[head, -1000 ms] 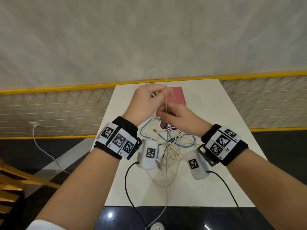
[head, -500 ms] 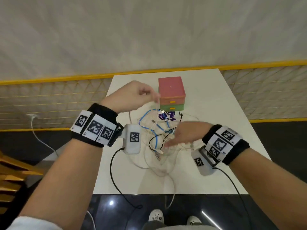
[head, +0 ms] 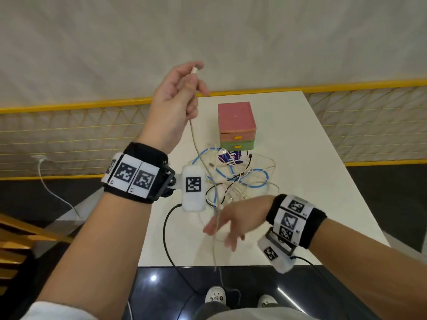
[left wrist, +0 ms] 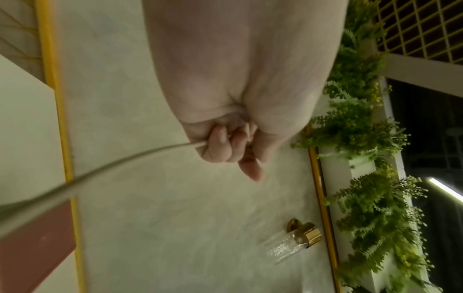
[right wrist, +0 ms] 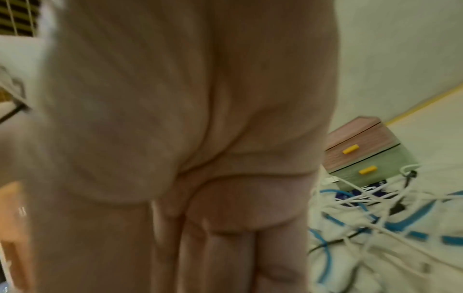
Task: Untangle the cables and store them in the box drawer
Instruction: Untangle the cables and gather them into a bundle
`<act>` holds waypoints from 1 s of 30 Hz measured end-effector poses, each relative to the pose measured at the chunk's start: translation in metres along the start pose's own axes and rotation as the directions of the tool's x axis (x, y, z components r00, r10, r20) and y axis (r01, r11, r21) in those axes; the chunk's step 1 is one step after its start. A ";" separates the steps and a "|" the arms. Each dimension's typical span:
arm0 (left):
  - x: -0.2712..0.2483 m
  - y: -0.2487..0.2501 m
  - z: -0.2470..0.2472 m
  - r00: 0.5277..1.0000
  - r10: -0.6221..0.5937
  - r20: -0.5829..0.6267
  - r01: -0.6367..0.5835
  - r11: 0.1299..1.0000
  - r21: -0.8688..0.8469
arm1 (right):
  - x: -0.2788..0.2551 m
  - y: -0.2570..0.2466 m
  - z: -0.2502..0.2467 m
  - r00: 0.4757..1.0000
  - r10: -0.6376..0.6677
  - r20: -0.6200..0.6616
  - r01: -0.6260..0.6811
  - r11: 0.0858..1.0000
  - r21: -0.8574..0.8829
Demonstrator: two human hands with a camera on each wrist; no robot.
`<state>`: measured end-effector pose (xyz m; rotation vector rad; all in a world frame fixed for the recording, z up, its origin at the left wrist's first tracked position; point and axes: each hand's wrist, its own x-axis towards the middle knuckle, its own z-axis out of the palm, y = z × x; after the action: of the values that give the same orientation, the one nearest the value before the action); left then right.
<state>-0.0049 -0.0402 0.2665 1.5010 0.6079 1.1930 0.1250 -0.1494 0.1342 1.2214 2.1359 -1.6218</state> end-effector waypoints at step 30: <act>-0.068 -0.104 -0.022 0.949 -0.293 0.114 0.176 0.795 0.581 | 0.022 0.023 -0.048 0.362 0.090 -0.928 0.372 0.899 0.232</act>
<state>-0.0277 -0.0582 0.1436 1.9417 1.0424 0.6740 0.1425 -0.0960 0.1229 2.7245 2.5504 -1.6830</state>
